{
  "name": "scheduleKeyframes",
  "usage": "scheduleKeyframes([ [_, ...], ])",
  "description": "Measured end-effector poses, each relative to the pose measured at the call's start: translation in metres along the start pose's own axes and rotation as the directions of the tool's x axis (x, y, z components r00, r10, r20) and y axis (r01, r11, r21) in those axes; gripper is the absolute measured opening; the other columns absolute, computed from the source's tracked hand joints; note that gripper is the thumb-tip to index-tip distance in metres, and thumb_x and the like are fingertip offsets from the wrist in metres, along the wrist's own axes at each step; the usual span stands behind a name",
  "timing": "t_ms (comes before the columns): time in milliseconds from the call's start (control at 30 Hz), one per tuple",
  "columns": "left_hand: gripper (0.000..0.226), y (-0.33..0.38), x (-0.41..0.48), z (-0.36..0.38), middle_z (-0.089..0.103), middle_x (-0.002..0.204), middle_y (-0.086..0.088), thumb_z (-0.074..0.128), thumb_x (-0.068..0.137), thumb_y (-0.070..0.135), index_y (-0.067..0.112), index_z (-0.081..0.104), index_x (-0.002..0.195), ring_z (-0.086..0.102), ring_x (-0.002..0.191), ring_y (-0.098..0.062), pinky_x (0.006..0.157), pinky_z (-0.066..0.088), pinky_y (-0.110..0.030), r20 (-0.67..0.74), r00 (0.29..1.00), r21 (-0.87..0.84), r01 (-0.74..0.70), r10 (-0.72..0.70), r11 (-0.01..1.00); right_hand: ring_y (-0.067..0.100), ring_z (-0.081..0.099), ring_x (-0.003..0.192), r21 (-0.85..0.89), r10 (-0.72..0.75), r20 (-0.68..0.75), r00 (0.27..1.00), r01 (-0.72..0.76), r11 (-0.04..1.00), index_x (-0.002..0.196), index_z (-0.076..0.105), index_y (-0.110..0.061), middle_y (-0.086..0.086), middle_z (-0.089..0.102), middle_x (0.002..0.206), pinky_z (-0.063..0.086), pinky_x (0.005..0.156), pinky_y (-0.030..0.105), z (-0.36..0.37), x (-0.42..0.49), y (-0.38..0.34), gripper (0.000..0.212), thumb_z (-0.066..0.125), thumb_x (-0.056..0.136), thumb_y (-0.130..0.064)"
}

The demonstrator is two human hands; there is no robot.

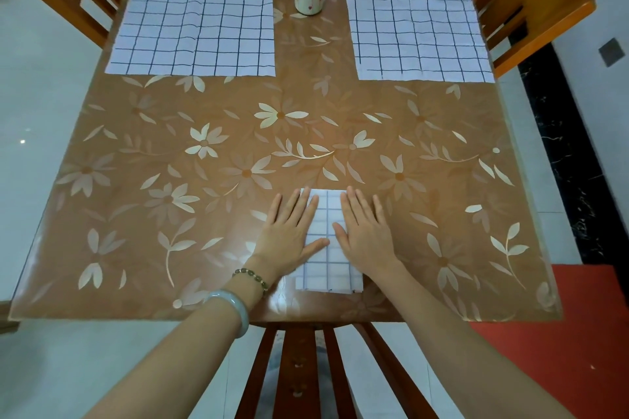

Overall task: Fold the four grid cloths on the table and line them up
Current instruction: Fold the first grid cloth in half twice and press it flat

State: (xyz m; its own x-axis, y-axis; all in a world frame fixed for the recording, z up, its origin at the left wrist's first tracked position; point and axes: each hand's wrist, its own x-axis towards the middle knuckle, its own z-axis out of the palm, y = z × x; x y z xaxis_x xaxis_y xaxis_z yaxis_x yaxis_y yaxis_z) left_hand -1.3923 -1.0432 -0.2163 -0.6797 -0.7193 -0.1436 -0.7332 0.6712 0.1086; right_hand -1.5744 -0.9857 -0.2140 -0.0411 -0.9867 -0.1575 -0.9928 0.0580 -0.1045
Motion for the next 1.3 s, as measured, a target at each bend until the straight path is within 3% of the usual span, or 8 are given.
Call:
scheduleKeyframes([
  [200, 0.085, -0.008, 0.000, -0.004, 0.026, 0.157, -0.010, 0.008, 0.095, 0.066, 0.004, 0.027, 0.149, 0.022, 0.146, -0.024, 0.116, 0.013, -0.050, 0.013, 1.000, -0.002, 0.013, -0.013, 1.000, 0.027, 0.021, 0.144, -0.020, 0.062, 0.043, 0.997, -0.061, 0.998, 0.147, 0.028, -0.004, 0.014, 0.028, 0.153, 0.007, 0.115, 0.052, -0.001, -0.001, -0.003, 0.070, 0.007, 0.098, -0.050],
  [400, 0.080, -0.012, -0.031, 0.002, 0.027, 0.155, -0.016, 0.011, 0.098, 0.060, 0.000, 0.029, 0.147, 0.022, 0.145, -0.028, 0.116, 0.014, -0.047, 0.040, 0.975, 0.106, -0.224, 0.220, 0.969, 0.030, 0.022, 0.143, -0.027, 0.071, 0.017, 0.997, -0.070, 0.997, 0.145, 0.031, -0.004, 0.017, 0.029, 0.152, 0.009, 0.115, 0.054, -0.003, -0.002, -0.003, 0.071, 0.006, 0.098, -0.049],
  [633, 0.079, -0.011, -0.087, 0.005, 0.025, 0.156, -0.014, 0.019, 0.097, 0.063, 0.003, 0.027, 0.149, 0.018, 0.146, -0.027, 0.116, 0.016, -0.047, 0.060, 0.951, 0.090, -0.307, 0.303, 0.948, 0.033, 0.023, 0.142, -0.029, 0.083, 0.015, 0.996, -0.083, 0.996, 0.146, 0.030, -0.006, 0.020, 0.029, 0.151, 0.010, 0.114, 0.054, -0.002, -0.001, -0.004, 0.071, 0.005, 0.097, -0.051],
  [800, 0.078, -0.010, -0.042, -0.023, 0.022, 0.156, -0.014, 0.025, 0.096, 0.060, 0.002, 0.027, 0.149, 0.021, 0.145, -0.027, 0.117, 0.008, -0.043, -0.063, 0.976, 0.020, -0.208, 0.208, 0.978, 0.033, 0.022, 0.143, -0.025, 0.076, -0.002, 0.997, -0.076, 0.997, 0.147, 0.027, -0.007, 0.020, 0.028, 0.152, 0.007, 0.115, 0.054, -0.001, -0.002, -0.003, 0.072, 0.000, 0.097, -0.051],
  [933, 0.088, -0.007, 0.006, -0.028, 0.022, 0.157, -0.013, 0.008, 0.093, 0.068, 0.002, 0.025, 0.149, 0.016, 0.146, -0.024, 0.117, 0.007, -0.046, 0.050, 0.992, 0.048, -0.120, 0.117, 0.992, 0.031, 0.020, 0.144, -0.036, 0.091, 0.020, 0.996, -0.090, 0.995, 0.148, 0.025, -0.009, 0.019, 0.025, 0.153, 0.007, 0.114, 0.055, 0.001, -0.002, -0.003, 0.071, 0.002, 0.096, -0.052],
  [1033, 0.092, -0.010, 0.003, -0.013, 0.016, 0.159, -0.012, 0.009, 0.091, 0.072, 0.003, 0.016, 0.151, 0.009, 0.148, -0.024, 0.118, 0.006, -0.047, 0.120, 0.986, 0.071, -0.126, 0.117, 0.990, 0.030, 0.020, 0.144, -0.039, 0.089, 0.034, 0.995, -0.088, 0.995, 0.148, 0.026, -0.009, 0.018, 0.025, 0.154, 0.007, 0.114, 0.055, 0.002, -0.001, -0.002, 0.071, 0.003, 0.096, -0.053],
  [1200, 0.092, -0.007, -0.044, 0.003, 0.019, 0.157, -0.015, 0.021, 0.091, 0.072, 0.001, 0.023, 0.150, 0.015, 0.147, -0.027, 0.117, 0.013, -0.049, 0.125, 0.968, 0.062, -0.224, 0.215, 0.973, 0.030, 0.021, 0.143, -0.017, 0.083, 0.050, 0.995, -0.083, 0.996, 0.147, 0.026, -0.008, 0.018, 0.025, 0.153, 0.008, 0.114, 0.055, 0.001, -0.001, -0.002, 0.070, 0.005, 0.097, -0.051],
  [1300, 0.091, -0.004, -0.073, 0.004, 0.020, 0.157, -0.015, 0.020, 0.092, 0.072, 0.001, 0.023, 0.150, 0.016, 0.147, -0.027, 0.115, 0.016, -0.049, 0.131, 0.964, 0.049, -0.240, 0.232, 0.969, 0.029, 0.010, 0.146, -0.006, 0.081, 0.091, 0.993, -0.081, 0.997, 0.150, 0.015, -0.011, 0.016, 0.013, 0.157, -0.001, 0.115, 0.054, -0.003, 0.000, -0.001, 0.073, 0.003, 0.093, -0.056],
])
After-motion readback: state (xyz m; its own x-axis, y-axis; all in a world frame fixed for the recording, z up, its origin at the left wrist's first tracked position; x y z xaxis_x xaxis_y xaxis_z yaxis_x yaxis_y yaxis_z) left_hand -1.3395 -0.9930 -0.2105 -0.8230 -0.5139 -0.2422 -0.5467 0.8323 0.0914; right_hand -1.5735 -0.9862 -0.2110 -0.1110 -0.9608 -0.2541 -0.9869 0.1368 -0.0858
